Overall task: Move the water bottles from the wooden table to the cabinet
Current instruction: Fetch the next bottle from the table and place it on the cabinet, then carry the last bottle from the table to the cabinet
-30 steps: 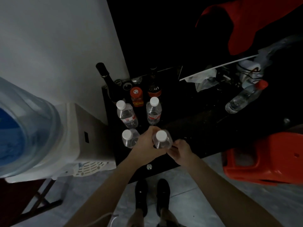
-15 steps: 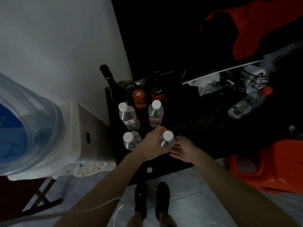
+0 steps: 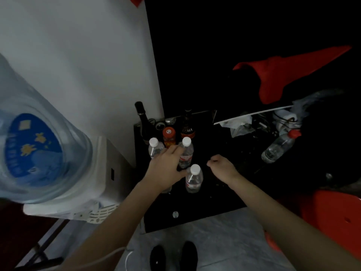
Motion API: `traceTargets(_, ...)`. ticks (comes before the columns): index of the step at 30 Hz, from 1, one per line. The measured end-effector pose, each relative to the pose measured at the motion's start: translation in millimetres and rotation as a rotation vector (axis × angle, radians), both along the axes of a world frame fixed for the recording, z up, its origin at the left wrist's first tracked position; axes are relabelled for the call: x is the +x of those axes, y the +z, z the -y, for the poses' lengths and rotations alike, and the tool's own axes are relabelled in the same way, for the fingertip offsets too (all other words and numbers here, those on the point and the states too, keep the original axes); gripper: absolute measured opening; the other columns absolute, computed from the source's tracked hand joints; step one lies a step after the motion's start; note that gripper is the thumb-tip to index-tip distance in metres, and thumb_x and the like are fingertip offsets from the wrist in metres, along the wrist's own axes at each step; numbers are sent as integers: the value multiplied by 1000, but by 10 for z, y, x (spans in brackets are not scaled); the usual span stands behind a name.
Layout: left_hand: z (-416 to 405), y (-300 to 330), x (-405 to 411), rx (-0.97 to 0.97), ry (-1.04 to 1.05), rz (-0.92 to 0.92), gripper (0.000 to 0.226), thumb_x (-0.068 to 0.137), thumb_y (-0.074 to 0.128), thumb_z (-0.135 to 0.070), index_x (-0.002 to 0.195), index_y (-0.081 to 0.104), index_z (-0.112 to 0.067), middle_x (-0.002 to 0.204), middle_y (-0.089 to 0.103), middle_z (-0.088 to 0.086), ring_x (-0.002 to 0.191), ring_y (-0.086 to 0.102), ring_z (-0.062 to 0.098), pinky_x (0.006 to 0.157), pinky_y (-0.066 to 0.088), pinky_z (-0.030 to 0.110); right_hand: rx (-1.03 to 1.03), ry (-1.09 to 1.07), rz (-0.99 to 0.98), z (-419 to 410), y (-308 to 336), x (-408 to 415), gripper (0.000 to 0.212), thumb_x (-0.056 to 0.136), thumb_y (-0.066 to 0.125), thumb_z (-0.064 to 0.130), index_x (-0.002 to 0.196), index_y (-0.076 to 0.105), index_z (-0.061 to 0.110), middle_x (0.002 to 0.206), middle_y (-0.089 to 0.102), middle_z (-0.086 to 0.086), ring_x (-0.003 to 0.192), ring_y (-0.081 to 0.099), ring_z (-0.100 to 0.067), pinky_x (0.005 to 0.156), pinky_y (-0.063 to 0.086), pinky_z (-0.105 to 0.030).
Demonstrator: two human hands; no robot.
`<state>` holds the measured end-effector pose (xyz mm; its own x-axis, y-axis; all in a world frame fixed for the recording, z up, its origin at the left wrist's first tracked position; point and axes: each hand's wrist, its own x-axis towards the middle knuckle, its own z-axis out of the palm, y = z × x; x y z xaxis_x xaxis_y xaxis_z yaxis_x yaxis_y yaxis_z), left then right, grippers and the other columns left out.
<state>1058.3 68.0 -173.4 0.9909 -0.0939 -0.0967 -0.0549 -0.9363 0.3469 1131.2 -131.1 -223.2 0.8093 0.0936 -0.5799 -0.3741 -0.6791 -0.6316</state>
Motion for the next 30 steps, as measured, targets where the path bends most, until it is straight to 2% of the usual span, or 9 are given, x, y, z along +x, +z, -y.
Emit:
traceTargets(2, -66, 153, -114, 86, 50, 66, 71, 83, 72, -45, 145, 44, -26, 148, 47, -3, 133, 47, 27, 98, 45, 44, -84, 125, 131, -39, 219, -74, 52, 94, 53, 34, 141, 44, 16, 137, 52, -11, 120, 54, -26, 86, 40, -25)
traceTargets(4, -139, 311, -249, 198, 97, 115, 71, 81, 74, -45, 144, 48, -24, 153, 46, 0, 138, 45, 28, 102, 43, 46, -141, 229, 278, -102, 444, -185, 56, 92, 55, 35, 143, 40, 17, 138, 48, -12, 119, 53, -27, 89, 45, -31)
traceTargets(8, -350, 636, -598, 310, 205, 208, 68, 75, 78, -44, 135, 59, -19, 150, 53, 7, 135, 51, 33, 102, 44, 49, -222, 377, 498, -374, 879, -489, 56, 91, 59, 37, 140, 40, 17, 134, 46, -10, 118, 51, -28, 90, 51, -42)
traceTargets(12, -622, 957, -1132, 337, 323, 259, 63, 73, 75, -47, 129, 61, -21, 145, 55, 5, 131, 53, 31, 102, 43, 47, -279, 527, 637, -835, 1203, -883, 61, 90, 59, 35, 144, 35, 18, 138, 42, -8, 125, 45, -28, 94, 49, -42)
traceTargets(16, -1007, 1149, -1959, 313, 478, 304, 55, 62, 84, -36, 112, 71, -16, 130, 68, 8, 112, 66, 34, 90, 51, 47, -191, 672, 727, -1508, 1411, -1487, 61, 87, 61, 32, 142, 39, 16, 139, 43, -10, 126, 47, -30, 96, 47, -39)
traceTargets(19, -1359, 1241, -2701, 376, 612, 279, 56, 71, 81, -39, 121, 68, -18, 140, 61, 7, 123, 60, 34, 100, 45, 47, -104, 822, 736, -2134, 1480, -2099, 61, 86, 61, 32, 142, 40, 15, 141, 43, -10, 130, 43, -30, 101, 44, -44)
traceTargets(22, -1680, 1268, -3474, 422, 826, 235, 56, 79, 73, -43, 129, 62, -22, 150, 53, 2, 134, 52, 29, 106, 40, 46, -4, 997, 776, -2752, 1518, -2732, 63, 86, 61, 32, 143, 38, 15, 143, 40, -8, 134, 39, -28, 106, 40, -43)
traceTargets(26, -1956, 1306, -4535, 435, 1104, 204, 52, 83, 67, -42, 132, 60, -24, 151, 51, 0, 136, 49, 26, 108, 39, 44, 143, 1260, 808, -3503, 1601, -3617, 62, 87, 58, 31, 143, 38, 14, 142, 41, -9, 130, 42, -27, 103, 42, -42)
traceTargets(30, -2007, 1355, -5513, 469, 1414, 164, 53, 83, 71, -44, 131, 63, -22, 147, 56, 4, 132, 54, 27, 108, 41, 45, 254, 1528, 795, -4078, 1689, -4524, 63, 86, 58, 33, 144, 36, 19, 143, 39, -5, 128, 42, -26, 102, 44, -44)
